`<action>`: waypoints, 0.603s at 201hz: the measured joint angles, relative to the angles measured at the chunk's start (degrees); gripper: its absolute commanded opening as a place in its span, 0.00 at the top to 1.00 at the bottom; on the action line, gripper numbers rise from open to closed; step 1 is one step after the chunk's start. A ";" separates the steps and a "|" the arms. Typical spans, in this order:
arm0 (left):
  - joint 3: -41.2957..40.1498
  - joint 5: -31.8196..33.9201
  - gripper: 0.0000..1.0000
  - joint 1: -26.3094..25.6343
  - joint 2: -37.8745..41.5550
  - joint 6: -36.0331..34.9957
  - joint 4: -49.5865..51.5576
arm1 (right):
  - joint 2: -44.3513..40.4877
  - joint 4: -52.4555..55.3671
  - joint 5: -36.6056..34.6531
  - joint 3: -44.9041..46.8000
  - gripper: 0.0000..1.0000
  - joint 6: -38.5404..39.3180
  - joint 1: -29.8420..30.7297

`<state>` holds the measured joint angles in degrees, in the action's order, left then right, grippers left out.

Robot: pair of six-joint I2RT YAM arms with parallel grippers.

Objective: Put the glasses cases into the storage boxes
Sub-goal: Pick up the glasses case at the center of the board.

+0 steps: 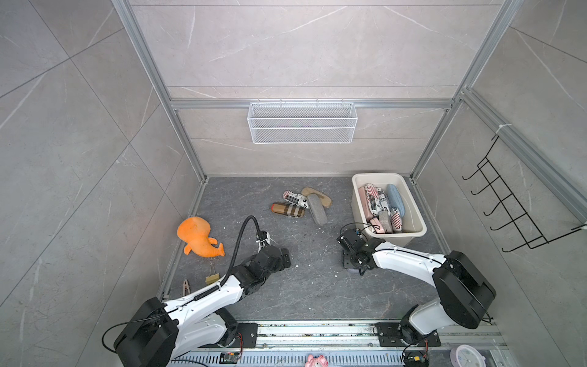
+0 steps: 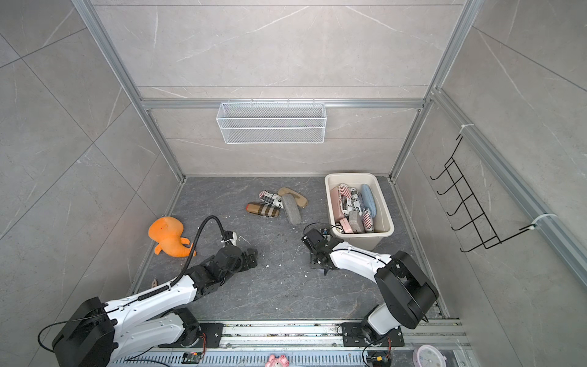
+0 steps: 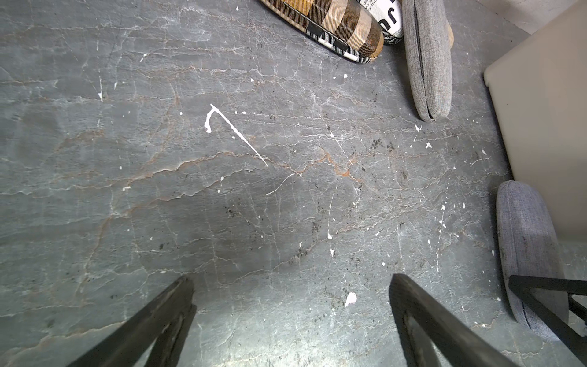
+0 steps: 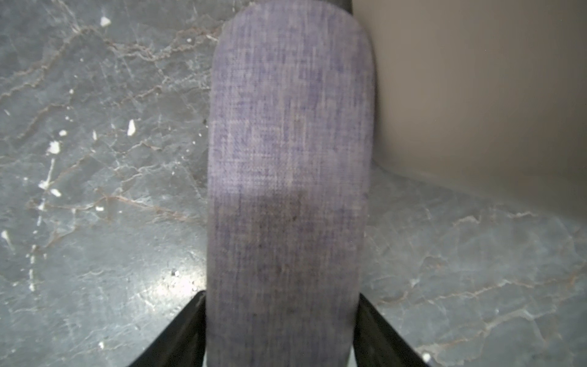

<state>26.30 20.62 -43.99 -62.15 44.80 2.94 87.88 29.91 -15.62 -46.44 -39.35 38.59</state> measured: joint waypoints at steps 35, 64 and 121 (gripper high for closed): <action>0.04 0.02 0.02 0.00 0.00 0.00 0.07 | 0.17 -1.09 0.00 -0.04 0.38 0.46 0.00; 0.31 0.00 0.02 0.00 -0.35 0.00 0.37 | 0.24 -1.20 -0.11 -0.04 0.29 0.70 0.00; 1.25 -0.02 0.02 0.00 -1.25 0.00 0.44 | 2.62 -1.44 -0.61 -0.04 0.35 2.01 0.00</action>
<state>27.55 20.60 -43.99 -63.40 44.80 3.38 90.50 28.47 -16.23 -46.48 -37.34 38.59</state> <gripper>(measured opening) 0.982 0.703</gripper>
